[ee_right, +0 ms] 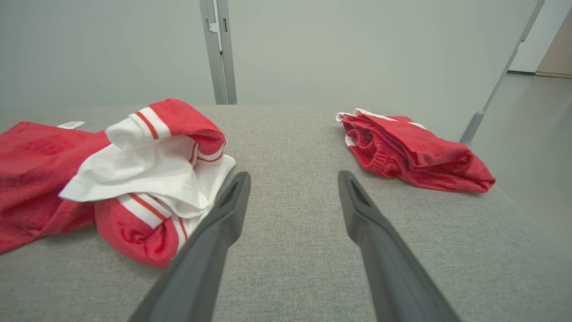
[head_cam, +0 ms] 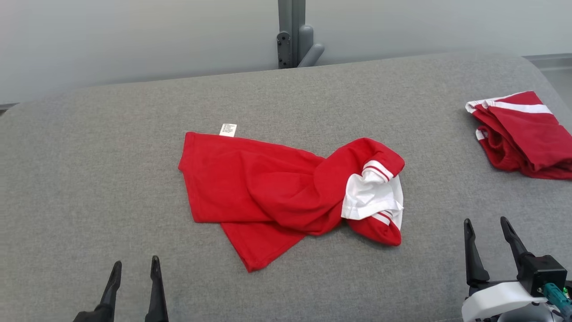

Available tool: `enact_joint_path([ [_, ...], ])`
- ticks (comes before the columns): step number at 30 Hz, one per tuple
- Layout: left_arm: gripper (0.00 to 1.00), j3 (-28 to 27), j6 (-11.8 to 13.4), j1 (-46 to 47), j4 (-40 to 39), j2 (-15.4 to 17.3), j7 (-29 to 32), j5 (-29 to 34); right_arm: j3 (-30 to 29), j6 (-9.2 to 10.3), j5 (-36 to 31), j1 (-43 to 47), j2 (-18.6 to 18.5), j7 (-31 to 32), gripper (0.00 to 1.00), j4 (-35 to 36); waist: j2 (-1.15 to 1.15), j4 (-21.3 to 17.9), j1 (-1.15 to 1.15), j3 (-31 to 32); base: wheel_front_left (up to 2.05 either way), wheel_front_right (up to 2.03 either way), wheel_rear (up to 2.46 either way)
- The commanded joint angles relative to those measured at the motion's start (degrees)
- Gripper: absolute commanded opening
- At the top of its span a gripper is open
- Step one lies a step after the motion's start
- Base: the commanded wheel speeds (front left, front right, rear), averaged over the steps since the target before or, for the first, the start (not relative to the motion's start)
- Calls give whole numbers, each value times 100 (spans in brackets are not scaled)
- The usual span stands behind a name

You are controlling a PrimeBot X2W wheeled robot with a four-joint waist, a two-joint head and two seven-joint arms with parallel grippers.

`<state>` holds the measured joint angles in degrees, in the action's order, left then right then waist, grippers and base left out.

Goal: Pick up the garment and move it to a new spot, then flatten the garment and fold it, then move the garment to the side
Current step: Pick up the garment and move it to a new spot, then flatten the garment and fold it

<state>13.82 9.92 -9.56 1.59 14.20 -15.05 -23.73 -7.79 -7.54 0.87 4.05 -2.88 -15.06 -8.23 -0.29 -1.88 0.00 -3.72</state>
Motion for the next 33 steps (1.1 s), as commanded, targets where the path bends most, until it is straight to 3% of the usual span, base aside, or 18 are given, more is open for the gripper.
enact_joint_path([
  [1, 100, -122, -81, -124, -15, -64, -14, 145, 1, 11, -16, 49, -6, -16, 100, -7, 29, 136, 0, 122, 0, 0, 0],
  [8, 100, -747, -650, -396, -17, -529, -15, 728, -19, 11, -51, 63, -8, -16, 100, -29, 29, 207, 0, 162, 0, 0, 0],
  [16, 100, -1099, -1242, -250, 55, -818, -15, 1102, 144, 11, -61, 38, -7, -16, 100, -59, 29, 79, 0, 179, 0, 0, 0],
  [28, 100, -1259, -1559, -31, 136, -1033, -15, 1363, 356, 11, 35, -117, -7, -16, 100, -78, 29, -73, 0, 33, 0, 0, 0],
  [31, 100, -1023, -1643, 281, 144, -1056, -15, 1396, 426, 11, 34, -210, -7, -16, 100, -53, 29, -184, 0, -79, 0, 0, 0],
  [33, 100, -527, -1707, 750, 221, -1051, -13, 1402, 482, 11, 46, -376, -7, -16, 100, -8, 29, -381, 0, -284, 0, 0, 0],
])
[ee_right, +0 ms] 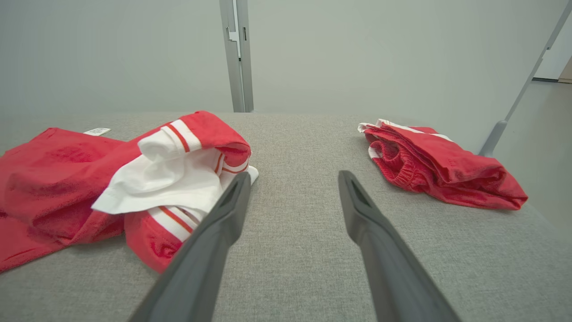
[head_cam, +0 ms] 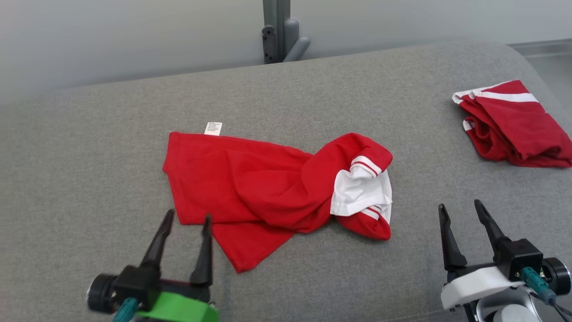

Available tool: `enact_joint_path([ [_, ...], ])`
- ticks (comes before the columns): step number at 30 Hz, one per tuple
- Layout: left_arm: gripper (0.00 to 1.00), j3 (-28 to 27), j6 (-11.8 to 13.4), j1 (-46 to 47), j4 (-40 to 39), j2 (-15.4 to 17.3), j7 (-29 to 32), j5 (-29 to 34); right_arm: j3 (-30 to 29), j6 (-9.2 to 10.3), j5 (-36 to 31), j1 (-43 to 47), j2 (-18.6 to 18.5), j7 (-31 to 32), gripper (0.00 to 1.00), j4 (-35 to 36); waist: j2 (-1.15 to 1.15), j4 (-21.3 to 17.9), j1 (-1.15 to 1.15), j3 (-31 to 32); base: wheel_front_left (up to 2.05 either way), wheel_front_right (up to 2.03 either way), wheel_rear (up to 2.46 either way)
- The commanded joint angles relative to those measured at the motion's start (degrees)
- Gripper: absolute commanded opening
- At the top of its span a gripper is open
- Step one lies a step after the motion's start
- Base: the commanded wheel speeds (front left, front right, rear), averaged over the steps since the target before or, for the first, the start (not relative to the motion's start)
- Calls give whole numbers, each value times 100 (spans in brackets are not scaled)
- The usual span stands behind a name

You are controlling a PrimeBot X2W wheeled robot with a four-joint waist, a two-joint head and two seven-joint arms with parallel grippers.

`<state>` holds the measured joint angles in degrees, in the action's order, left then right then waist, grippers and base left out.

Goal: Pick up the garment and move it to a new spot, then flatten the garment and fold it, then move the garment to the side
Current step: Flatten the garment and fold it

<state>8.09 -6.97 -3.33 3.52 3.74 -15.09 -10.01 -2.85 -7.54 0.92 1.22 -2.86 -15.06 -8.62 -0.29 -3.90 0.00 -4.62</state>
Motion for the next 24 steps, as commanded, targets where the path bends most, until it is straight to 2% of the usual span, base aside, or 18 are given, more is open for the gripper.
enact_joint_path([
  [1, 100, 244, -32, 347, 61, 21, -4, 47, 25, 11, 66, -157, -9, -16, 100, 49, 29, -258, 0, -291, 0, 0, 0],
  [7, 100, 1724, -53, 1548, 497, 197, 455, -254, 100, 11, 209, -364, -7, -16, 100, 56, 29, -676, 0, -764, 0, 0, 0],
  [11, 100, 2456, -51, 2036, 815, 268, 787, -659, 75, 11, 294, -432, -3, -16, 100, 34, 29, -901, 0, -961, 0, 0, 0],
  [17, 100, 2949, -52, 2329, 1323, 313, 836, -930, 125, 11, 380, -535, -5, -16, 100, 11, 29, -1131, 0, -1109, 0, 0, 0],
  [24, 100, 2984, -43, 2533, 1773, 203, 617, -1137, 161, 11, 396, -593, -6, -16, 100, 23, 29, -1175, 0, -1193, 0, 0, 0],
])
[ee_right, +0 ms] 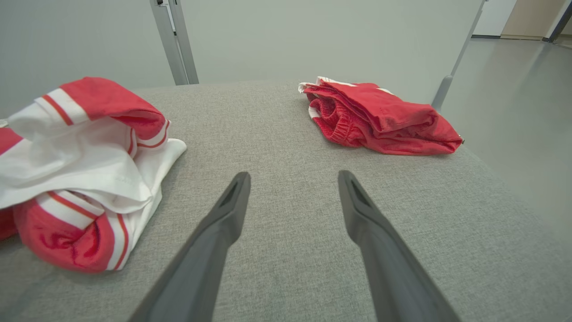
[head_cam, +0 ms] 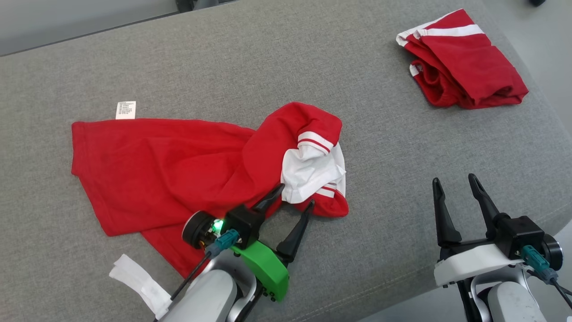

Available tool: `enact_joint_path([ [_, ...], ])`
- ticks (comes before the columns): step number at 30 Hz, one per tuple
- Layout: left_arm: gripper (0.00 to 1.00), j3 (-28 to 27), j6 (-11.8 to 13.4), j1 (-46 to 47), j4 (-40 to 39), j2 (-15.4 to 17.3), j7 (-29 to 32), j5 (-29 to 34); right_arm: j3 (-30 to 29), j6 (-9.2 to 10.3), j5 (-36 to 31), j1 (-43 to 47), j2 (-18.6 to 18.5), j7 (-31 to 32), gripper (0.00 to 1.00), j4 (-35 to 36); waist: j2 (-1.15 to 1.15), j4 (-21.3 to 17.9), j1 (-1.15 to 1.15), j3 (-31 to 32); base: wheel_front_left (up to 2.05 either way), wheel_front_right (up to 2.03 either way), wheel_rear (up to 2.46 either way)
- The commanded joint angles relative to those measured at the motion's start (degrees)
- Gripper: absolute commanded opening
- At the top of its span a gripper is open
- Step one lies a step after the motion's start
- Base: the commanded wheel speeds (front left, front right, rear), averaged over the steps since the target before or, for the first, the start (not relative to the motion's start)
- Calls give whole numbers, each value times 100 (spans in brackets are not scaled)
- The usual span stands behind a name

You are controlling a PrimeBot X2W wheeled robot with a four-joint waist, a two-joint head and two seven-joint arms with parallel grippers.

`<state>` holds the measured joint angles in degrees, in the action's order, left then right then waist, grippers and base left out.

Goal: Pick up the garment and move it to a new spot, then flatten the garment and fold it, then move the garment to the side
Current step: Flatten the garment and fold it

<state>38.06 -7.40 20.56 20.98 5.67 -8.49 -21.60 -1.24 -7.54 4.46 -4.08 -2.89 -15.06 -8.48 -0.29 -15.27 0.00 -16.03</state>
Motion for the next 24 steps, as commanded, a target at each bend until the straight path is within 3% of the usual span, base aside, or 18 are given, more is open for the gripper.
enact_joint_path([
  [1, 100, -2, 2, 177, 85, 12, -72, 40, 3, 11, 41, -67, -3, -16, 100, 6, 29, -34, 0, -59, 0, 0, 0],
  [10, 100, -140, 70, 354, 360, -111, -125, -262, 44, 11, 45, -107, -3, -16, 100, -31, 29, -6, 0, -67, 0, 0, 0],
  [11, 87, -147, 84, 382, 403, -122, -114, -298, 52, 11, 51, -117, -3, -16, 100, -30, 29, -8, 0, -72, 0, 0, 0],
  [12, 50, -140, 89, 409, 443, -134, -94, -318, 61, 11, 53, -121, -3, -16, 100, -32, 29, -11, 0, -73, 0, 0, 0],
  [13, 35, -119, 84, 437, 485, -146, -61, -343, 75, 11, 53, -120, -3, -16, 100, -36, 29, -16, 0, -75, 0, 0, 0],
  [14, 4, -85, 81, 455, 528, -161, -28, -361, 85, 11, 55, -121, -3, -16, 100, -42, 29, -22, 0, -77, 0, 0, 0],
  [15, 0, -47, 74, 478, 567, -172, 7, -372, 91, 11, 61, -122, -3, -16, 100, -46, 29, -32, 0, -79, 0, 0, 0],
  [19, 0, 85, 48, 573, 544, -205, -68, -414, 68, 11, 80, -118, -3, -16, 100, -73, 29, -83, 0, -69, 0, 0, 0],
  [24, 0, 155, 46, 629, -25, -247, -11, -739, 48, 11, 98, -55, -3, -16, 100, -116, 29, -116, 0, -24, 0, 0, 0],
])
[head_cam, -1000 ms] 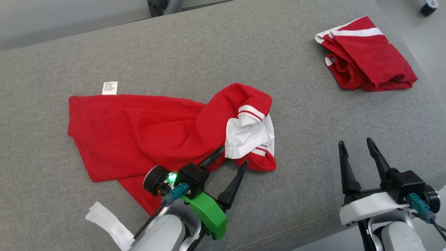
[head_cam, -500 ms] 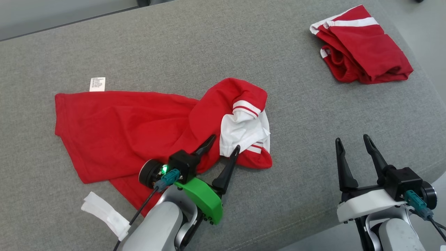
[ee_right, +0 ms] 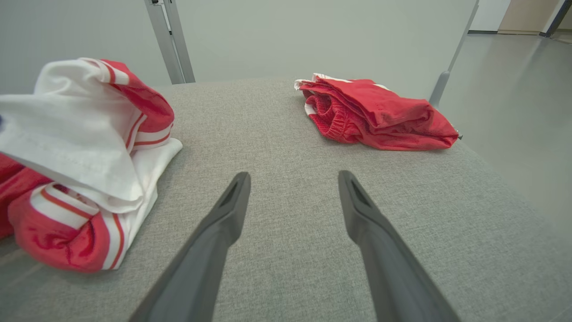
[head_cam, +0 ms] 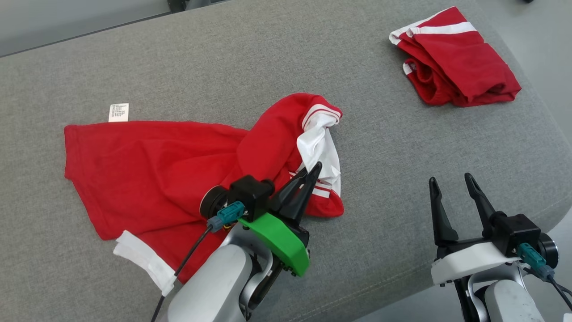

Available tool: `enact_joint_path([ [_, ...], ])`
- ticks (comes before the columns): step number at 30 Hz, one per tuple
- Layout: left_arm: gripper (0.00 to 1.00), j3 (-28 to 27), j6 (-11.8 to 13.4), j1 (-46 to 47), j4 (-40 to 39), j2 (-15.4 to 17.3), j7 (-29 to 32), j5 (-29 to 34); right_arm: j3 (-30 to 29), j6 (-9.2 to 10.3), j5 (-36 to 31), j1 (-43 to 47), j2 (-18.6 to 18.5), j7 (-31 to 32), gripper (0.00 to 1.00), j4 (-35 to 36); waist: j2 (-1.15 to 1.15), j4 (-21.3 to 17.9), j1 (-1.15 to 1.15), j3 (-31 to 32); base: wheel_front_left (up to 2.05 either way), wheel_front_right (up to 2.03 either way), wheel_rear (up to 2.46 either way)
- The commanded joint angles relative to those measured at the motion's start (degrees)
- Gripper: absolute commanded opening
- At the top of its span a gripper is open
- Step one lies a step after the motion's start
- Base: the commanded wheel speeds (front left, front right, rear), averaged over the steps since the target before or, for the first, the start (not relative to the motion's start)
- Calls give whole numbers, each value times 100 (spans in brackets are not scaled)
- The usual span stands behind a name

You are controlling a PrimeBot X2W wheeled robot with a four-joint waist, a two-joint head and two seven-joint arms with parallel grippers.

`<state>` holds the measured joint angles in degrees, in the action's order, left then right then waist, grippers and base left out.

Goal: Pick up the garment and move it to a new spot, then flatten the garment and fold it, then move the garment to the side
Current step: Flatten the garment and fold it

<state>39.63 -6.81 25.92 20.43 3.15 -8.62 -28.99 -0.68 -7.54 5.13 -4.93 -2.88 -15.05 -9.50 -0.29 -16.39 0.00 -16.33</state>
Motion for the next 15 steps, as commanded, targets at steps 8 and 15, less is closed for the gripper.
enact_joint_path([
  [8, 0, 479, 220, -259, -1247, -16, 272, -1325, 89, 11, 132, -18, -4, -17, 100, -59, 29, -85, 0, -11, 0, 0, 0],
  [15, 0, 1086, 268, -462, -1179, -6, 17, -2759, 62, 11, 223, -125, -2, -17, 100, -65, 29, -154, 0, -215, 0, 0, 0],
])
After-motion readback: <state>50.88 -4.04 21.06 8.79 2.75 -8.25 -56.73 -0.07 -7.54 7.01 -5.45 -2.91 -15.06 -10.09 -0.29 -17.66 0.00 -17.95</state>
